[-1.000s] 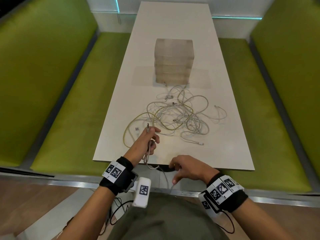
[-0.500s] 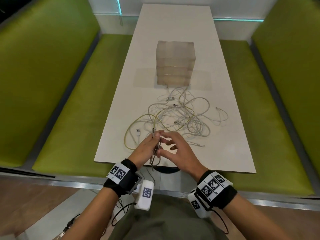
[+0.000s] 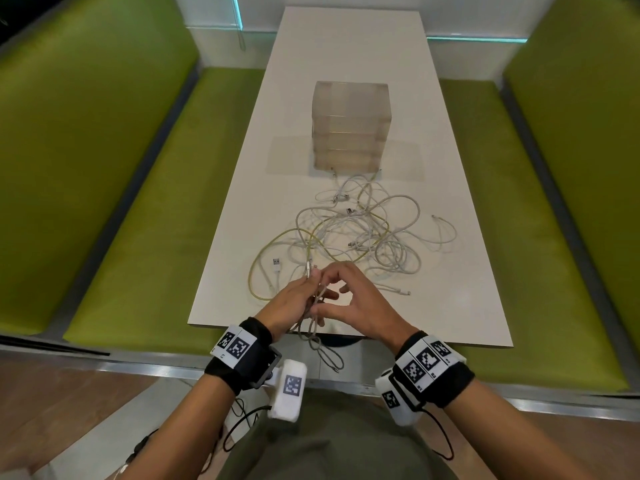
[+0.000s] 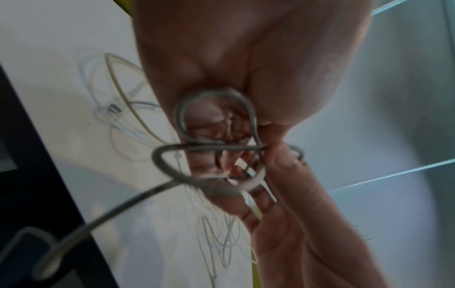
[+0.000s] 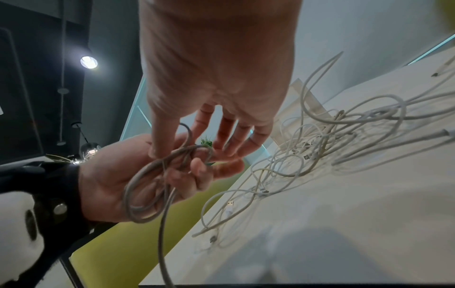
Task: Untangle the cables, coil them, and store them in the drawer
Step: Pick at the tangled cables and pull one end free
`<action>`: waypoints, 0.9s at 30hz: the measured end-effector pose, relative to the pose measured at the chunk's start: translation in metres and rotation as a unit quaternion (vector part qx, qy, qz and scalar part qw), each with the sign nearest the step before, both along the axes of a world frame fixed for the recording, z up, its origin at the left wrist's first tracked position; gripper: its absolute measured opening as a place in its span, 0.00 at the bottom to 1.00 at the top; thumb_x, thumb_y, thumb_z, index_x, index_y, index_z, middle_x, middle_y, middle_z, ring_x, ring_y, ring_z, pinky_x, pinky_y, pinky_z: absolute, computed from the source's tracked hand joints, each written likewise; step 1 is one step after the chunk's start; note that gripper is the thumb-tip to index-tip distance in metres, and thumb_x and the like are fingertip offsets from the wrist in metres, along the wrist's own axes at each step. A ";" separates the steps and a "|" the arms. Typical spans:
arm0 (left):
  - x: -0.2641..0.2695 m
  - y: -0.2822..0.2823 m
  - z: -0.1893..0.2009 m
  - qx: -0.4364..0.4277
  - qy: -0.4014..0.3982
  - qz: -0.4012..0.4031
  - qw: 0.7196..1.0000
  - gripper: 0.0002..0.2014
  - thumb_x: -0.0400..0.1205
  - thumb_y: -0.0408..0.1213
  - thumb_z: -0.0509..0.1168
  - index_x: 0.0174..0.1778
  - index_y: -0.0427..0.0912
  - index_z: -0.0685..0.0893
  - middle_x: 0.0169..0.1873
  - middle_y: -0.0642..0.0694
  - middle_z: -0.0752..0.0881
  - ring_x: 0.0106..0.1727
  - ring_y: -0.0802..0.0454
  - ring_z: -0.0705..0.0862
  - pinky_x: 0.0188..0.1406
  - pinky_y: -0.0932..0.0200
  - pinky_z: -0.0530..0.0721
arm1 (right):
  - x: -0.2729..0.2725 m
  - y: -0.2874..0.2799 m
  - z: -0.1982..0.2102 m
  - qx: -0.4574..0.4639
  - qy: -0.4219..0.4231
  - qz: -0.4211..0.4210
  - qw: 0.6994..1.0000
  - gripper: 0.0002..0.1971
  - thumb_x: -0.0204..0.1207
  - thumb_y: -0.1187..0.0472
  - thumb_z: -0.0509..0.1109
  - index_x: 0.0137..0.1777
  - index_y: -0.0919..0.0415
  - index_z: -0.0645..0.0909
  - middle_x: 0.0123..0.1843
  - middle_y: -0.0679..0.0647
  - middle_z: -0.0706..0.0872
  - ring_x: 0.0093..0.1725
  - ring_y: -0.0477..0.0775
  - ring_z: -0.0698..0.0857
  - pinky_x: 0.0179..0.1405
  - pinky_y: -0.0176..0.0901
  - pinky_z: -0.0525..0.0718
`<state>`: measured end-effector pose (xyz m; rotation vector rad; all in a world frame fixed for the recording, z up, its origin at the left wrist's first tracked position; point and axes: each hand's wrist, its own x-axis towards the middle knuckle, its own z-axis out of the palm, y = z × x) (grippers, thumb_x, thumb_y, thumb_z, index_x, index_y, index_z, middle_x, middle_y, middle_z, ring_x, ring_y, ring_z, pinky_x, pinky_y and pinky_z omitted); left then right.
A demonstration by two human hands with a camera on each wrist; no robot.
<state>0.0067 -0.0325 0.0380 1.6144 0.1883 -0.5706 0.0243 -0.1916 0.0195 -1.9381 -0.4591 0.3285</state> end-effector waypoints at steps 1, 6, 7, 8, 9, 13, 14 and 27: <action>0.000 0.000 -0.001 -0.006 -0.002 0.000 1.000 0.27 0.86 0.57 0.45 0.66 0.44 0.80 0.54 0.45 0.89 0.38 0.43 0.88 0.41 0.58 0.86 | 0.000 0.000 0.002 0.007 0.000 0.006 1.000 0.16 0.64 0.57 0.82 0.45 0.55 0.77 0.52 0.48 0.81 0.53 0.41 0.78 0.50 0.26 0.74; 0.006 0.010 -0.010 -0.011 -0.023 0.076 0.997 0.27 0.87 0.56 0.46 0.60 0.38 0.81 0.58 0.43 0.86 0.59 0.48 0.86 0.58 0.48 0.86 | 0.002 -0.009 0.003 -0.020 0.049 0.064 0.997 0.12 0.71 0.62 0.76 0.37 0.56 0.74 0.33 0.44 0.79 0.33 0.39 0.75 0.36 0.27 0.73; 0.008 0.013 -0.009 -0.016 -0.026 0.096 0.995 0.26 0.87 0.54 0.46 0.58 0.37 0.81 0.56 0.41 0.86 0.58 0.46 0.86 0.59 0.46 0.85 | 0.003 -0.011 0.000 -0.043 0.063 0.099 0.992 0.13 0.71 0.61 0.76 0.36 0.53 0.73 0.32 0.44 0.78 0.33 0.41 0.74 0.36 0.31 0.73; 0.010 0.015 -0.008 -0.028 -0.027 0.116 0.992 0.26 0.87 0.53 0.46 0.55 0.36 0.80 0.52 0.40 0.87 0.55 0.44 0.87 0.57 0.45 0.86 | 0.004 -0.013 -0.003 -0.078 0.069 0.137 0.985 0.14 0.71 0.60 0.76 0.36 0.50 0.72 0.32 0.44 0.78 0.33 0.43 0.74 0.36 0.36 0.74; 0.011 0.017 -0.005 -0.049 -0.026 0.135 0.989 0.25 0.88 0.53 0.47 0.52 0.35 0.80 0.45 0.39 0.88 0.50 0.42 0.88 0.53 0.45 0.87 | 0.004 -0.014 -0.006 -0.114 0.070 0.167 0.977 0.14 0.71 0.59 0.76 0.36 0.48 0.71 0.33 0.44 0.78 0.33 0.43 0.75 0.37 0.39 0.74; 0.012 0.021 -0.001 -0.089 -0.043 0.164 0.982 0.24 0.88 0.53 0.46 0.47 0.36 0.78 0.24 0.45 0.77 0.26 0.48 0.78 0.31 0.55 0.83 | 0.004 -0.018 -0.010 -0.156 0.094 0.198 0.963 0.14 0.67 0.59 0.79 0.45 0.50 0.75 0.46 0.45 0.82 0.45 0.42 0.80 0.44 0.39 0.80; 0.012 0.021 -0.001 -0.100 -0.048 0.166 0.980 0.24 0.88 0.53 0.46 0.47 0.37 0.78 0.22 0.47 0.73 0.24 0.51 0.72 0.27 0.58 0.77 | 0.003 -0.018 -0.010 -0.162 0.107 0.195 0.961 0.17 0.66 0.57 0.80 0.50 0.50 0.75 0.52 0.45 0.81 0.51 0.43 0.80 0.49 0.41 0.81; 0.015 0.013 0.010 -0.214 -0.029 0.162 0.963 0.17 0.88 0.50 0.49 0.50 0.39 0.74 0.24 0.49 0.69 0.21 0.56 0.62 0.19 0.63 0.64 | 0.000 0.020 -0.006 -0.011 0.175 0.153 0.973 0.06 0.81 0.58 0.66 0.51 0.57 0.83 0.51 0.53 0.90 0.53 0.45 0.87 0.58 0.40 0.81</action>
